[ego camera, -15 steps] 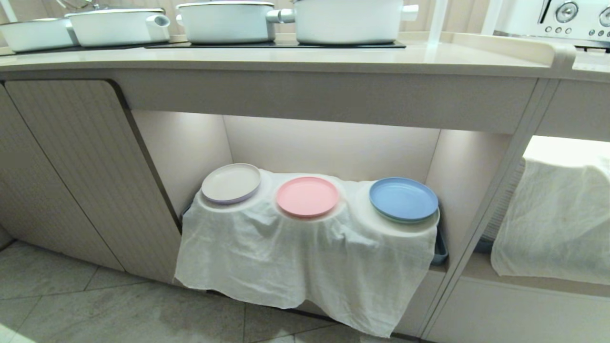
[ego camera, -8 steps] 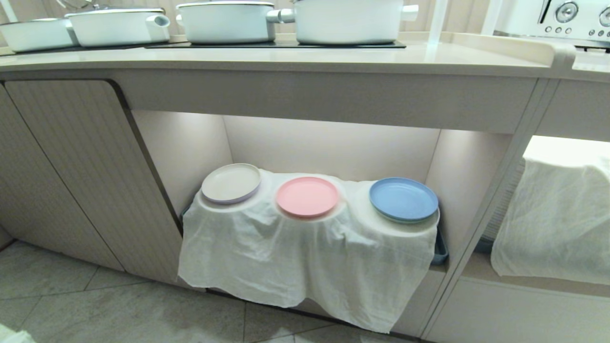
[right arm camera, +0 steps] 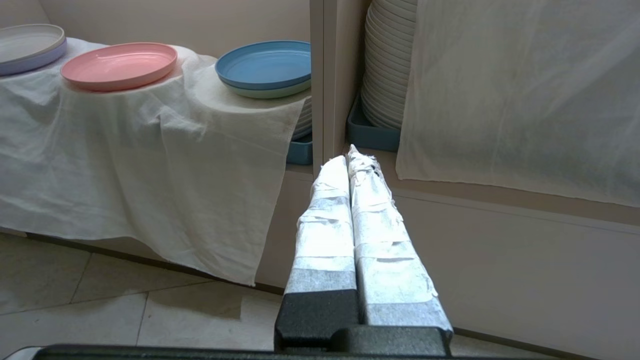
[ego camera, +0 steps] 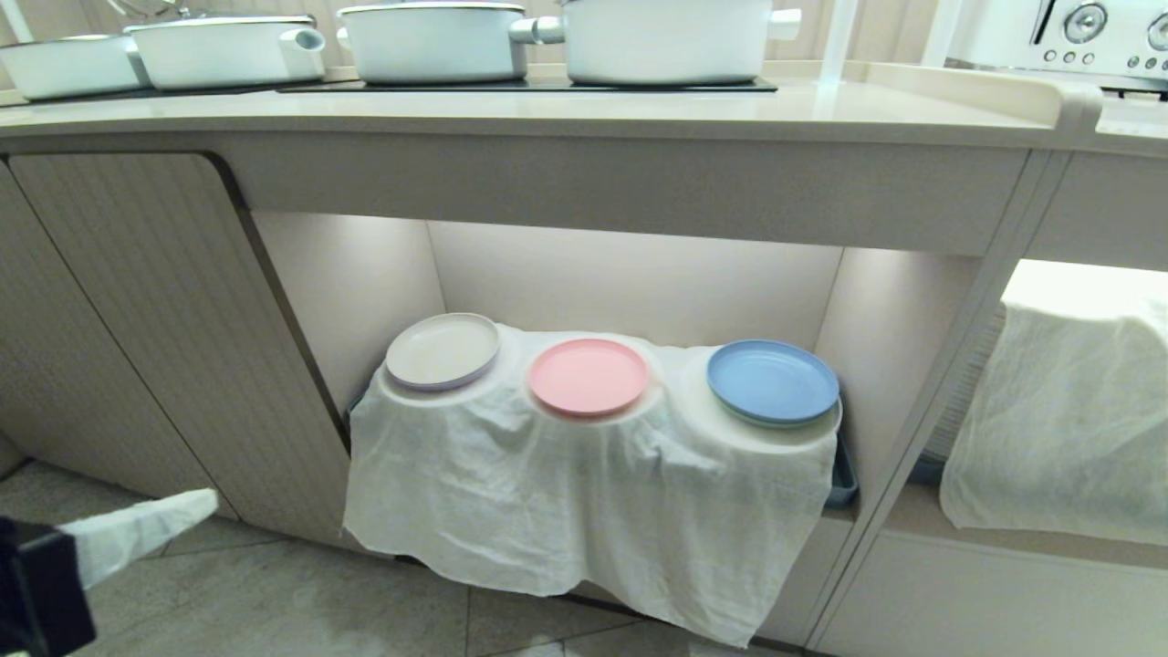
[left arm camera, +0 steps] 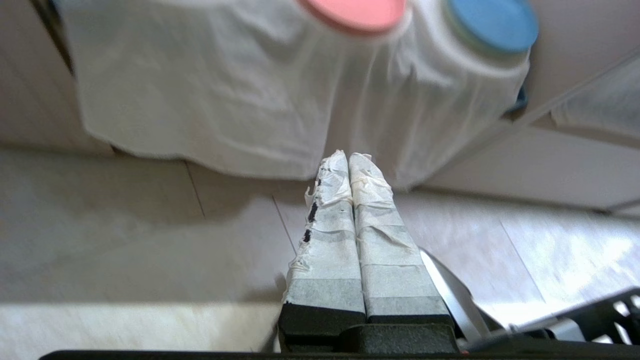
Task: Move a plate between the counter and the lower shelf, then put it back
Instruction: Pick up the plate in the cupboard
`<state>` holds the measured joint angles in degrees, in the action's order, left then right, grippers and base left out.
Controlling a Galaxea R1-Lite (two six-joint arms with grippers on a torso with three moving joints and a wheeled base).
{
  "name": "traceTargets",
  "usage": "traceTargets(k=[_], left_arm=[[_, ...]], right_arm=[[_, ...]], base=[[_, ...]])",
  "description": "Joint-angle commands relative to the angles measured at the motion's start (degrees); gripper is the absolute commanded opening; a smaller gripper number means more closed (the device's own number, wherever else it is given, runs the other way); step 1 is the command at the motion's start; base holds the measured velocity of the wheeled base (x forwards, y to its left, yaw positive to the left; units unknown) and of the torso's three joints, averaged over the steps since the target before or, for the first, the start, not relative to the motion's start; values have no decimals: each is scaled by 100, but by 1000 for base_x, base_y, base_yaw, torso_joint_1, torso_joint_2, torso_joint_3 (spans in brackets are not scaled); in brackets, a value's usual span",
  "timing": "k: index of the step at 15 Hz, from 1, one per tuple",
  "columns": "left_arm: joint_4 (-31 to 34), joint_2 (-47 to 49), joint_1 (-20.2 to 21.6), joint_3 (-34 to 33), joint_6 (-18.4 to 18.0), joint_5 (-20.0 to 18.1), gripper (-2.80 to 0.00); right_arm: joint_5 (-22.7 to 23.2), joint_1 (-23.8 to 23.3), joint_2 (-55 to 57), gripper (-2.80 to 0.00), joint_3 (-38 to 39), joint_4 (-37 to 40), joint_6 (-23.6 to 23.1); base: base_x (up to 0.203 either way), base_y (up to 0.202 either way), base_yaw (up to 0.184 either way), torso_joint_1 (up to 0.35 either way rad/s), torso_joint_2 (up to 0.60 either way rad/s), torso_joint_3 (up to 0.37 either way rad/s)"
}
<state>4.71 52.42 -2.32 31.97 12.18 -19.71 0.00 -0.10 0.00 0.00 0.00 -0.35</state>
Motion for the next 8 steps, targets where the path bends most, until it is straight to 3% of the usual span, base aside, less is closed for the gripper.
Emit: traceTargets(k=[1, 3, 4, 8], left_arm=[[-1, 1631, -68, 308, 38, -116, -280], [-119, 2620, -180, 593, 213, -182, -280], [-276, 3084, -274, 758, 471, -190, -280], [-813, 4561, -795, 1717, 2030, 131, -280]], right_arm=[[0, 1, 0, -280, 0, 0, -1], [0, 1, 0, -280, 0, 0, -1], [0, 1, 0, -280, 0, 0, -1], [0, 1, 0, -280, 0, 0, -1]], base=[[0, 0, 0, 0, 0, 0], [0, 0, 0, 0, 0, 0], [0, 0, 0, 0, 0, 0], [0, 0, 0, 0, 0, 0]])
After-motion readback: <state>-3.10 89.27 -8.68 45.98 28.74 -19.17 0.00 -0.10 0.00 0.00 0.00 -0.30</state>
